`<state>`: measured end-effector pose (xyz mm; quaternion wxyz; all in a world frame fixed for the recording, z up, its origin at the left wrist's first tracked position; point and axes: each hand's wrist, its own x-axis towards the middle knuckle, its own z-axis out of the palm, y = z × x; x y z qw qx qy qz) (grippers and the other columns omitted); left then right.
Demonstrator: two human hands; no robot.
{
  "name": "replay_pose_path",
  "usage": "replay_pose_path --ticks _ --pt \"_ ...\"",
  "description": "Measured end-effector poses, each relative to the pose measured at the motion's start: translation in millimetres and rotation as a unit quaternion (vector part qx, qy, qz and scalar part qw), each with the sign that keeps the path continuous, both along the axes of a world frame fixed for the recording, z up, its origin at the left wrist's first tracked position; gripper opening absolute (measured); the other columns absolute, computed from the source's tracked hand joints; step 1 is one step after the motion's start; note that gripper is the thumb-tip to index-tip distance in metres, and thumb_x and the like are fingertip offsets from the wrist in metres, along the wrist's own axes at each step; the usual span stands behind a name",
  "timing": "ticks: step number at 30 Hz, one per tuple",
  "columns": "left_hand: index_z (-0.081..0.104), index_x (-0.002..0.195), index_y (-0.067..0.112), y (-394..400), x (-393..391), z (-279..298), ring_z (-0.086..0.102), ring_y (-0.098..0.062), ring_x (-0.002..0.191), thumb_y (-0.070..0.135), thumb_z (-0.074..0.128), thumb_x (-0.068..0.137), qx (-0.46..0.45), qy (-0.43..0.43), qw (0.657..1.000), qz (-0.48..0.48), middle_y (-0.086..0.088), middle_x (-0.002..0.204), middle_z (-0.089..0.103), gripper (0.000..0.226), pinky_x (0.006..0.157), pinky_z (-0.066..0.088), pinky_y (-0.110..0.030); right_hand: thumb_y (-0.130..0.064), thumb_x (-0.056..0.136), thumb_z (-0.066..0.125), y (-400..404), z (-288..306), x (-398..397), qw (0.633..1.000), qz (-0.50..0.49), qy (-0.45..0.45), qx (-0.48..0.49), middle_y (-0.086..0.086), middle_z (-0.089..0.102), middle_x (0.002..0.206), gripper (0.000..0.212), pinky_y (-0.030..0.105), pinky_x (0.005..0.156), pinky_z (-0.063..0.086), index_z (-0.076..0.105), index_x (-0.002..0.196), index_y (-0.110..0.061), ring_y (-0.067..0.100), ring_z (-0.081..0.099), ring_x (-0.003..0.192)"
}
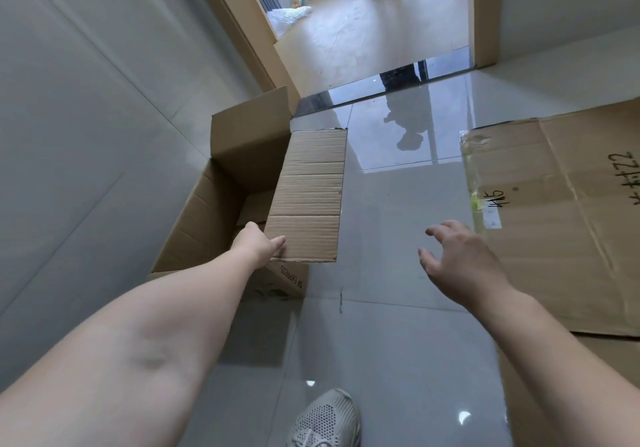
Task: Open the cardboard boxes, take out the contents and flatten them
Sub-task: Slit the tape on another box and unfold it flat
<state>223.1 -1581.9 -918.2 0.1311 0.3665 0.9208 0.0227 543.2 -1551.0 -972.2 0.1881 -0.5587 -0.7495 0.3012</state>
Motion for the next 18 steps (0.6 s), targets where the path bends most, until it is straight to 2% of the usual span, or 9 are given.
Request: replay_pose_path --ticks 5,9,14,18 --pt "0.042 0.136 0.003 12.9 -20.2 -16.7 0.052 -0.032 0.118 0.060 0.065 0.078 0.028 -0.052 0.998 0.029 -0.014 0.132 0.053 0.084 0.098 0.043 -0.038 -0.028 0.092 0.055 -6.2 -10.6 3.4 1.000 0.000 0.003 -0.009 0.006 0.048 0.136 0.040 0.033 0.097 0.041 0.055 0.129 -0.012 0.024 0.047 0.122" --pt "0.057 0.121 0.005 32.6 -28.5 -25.9 0.059 -0.031 0.104 0.057 0.067 0.078 0.065 -0.106 0.992 0.021 -0.011 0.115 0.063 0.068 0.095 0.047 -0.039 -0.030 0.094 0.052 -11.9 -19.2 12.5 1.000 -0.004 -0.012 -0.017 0.002 0.046 0.137 0.039 0.029 0.092 0.040 0.054 0.130 -0.015 0.020 0.049 0.121" --pt "0.060 0.110 0.003 34.2 -26.9 -34.7 0.061 -0.033 0.096 0.043 0.071 0.081 0.058 -0.049 0.997 0.005 -0.014 0.109 0.065 0.051 0.084 0.051 -0.040 -0.029 0.094 0.051 -14.6 -21.0 22.2 0.999 -0.006 -0.025 -0.025 0.001 0.046 0.137 0.040 0.029 0.095 0.040 0.054 0.131 -0.014 0.019 0.048 0.122" --pt "0.059 0.110 0.004 31.2 -17.7 -29.2 0.060 -0.032 0.099 0.035 0.068 0.086 0.080 -0.026 0.996 -0.029 -0.013 0.109 0.064 0.040 0.078 0.047 -0.037 -0.028 0.094 0.051 -17.5 -12.7 27.8 0.999 -0.004 -0.033 -0.011 0.001 0.046 0.135 0.039 0.029 0.096 0.040 0.054 0.130 -0.014 0.019 0.049 0.120"
